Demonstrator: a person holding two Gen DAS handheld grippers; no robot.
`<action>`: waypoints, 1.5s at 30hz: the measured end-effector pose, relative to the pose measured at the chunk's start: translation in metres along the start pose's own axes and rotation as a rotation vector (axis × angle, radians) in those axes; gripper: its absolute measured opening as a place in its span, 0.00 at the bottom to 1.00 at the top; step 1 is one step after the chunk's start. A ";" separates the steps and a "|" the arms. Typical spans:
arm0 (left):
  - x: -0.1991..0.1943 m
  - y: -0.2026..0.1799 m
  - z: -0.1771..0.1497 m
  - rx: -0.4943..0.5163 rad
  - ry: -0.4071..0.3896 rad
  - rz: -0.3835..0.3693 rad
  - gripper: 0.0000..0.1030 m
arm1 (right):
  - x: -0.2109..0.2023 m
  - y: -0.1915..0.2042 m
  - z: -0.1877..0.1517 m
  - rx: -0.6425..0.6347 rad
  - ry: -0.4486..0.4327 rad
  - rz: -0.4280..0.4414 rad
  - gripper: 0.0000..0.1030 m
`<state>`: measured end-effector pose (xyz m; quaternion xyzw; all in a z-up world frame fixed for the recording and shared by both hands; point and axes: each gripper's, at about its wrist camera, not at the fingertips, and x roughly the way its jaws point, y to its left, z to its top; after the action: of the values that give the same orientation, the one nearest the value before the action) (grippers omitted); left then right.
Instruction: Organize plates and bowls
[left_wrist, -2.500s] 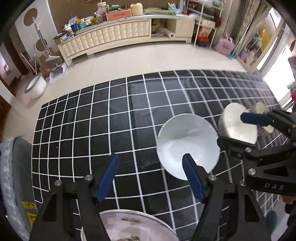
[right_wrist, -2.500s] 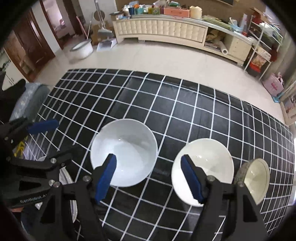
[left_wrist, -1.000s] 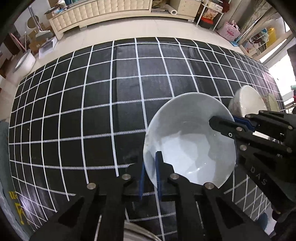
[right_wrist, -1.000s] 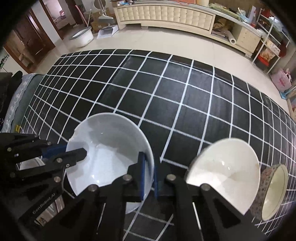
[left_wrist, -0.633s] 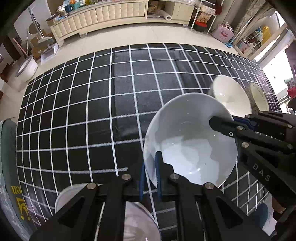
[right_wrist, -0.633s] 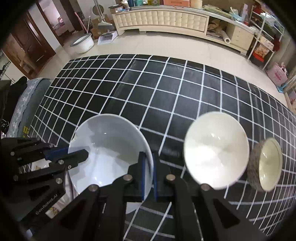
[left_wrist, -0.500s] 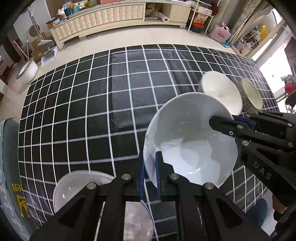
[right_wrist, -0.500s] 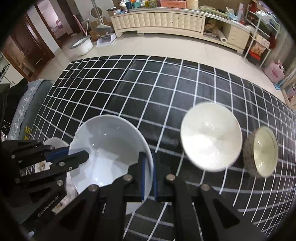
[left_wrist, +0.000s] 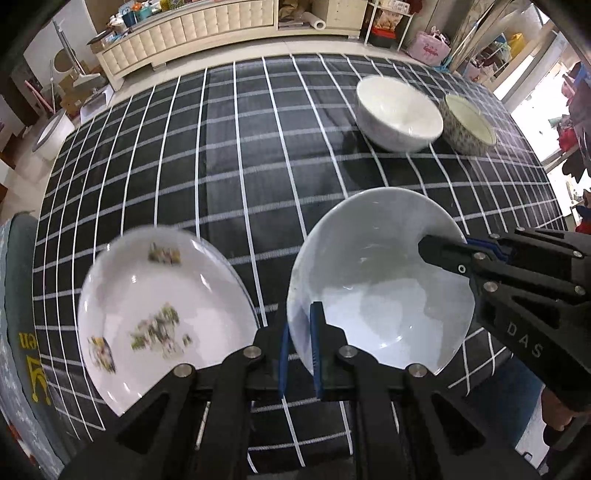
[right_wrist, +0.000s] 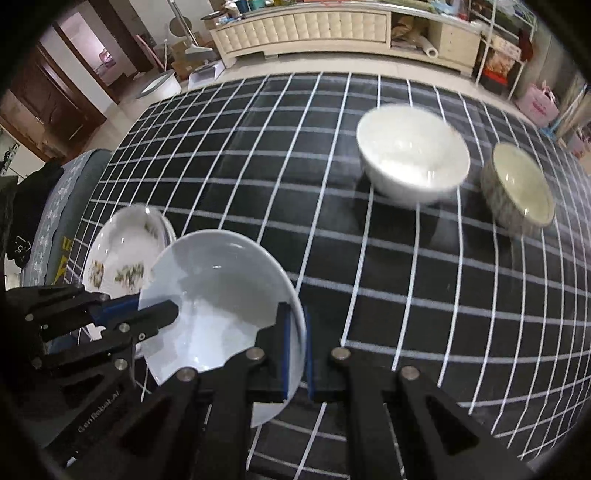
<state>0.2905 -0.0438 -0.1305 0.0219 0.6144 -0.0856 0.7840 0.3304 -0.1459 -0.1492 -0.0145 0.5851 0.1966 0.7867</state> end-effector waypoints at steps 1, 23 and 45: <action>0.002 0.000 -0.004 -0.005 0.007 0.001 0.09 | 0.003 0.000 -0.003 0.004 0.008 0.003 0.09; 0.012 -0.007 -0.022 0.038 -0.001 0.053 0.06 | 0.031 -0.005 -0.030 0.032 0.051 -0.007 0.08; -0.002 -0.003 -0.024 0.025 -0.030 0.049 0.19 | 0.001 -0.012 -0.026 0.063 0.008 -0.115 0.60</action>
<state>0.2669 -0.0428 -0.1338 0.0456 0.6007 -0.0742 0.7947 0.3107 -0.1630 -0.1604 -0.0242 0.5924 0.1327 0.7943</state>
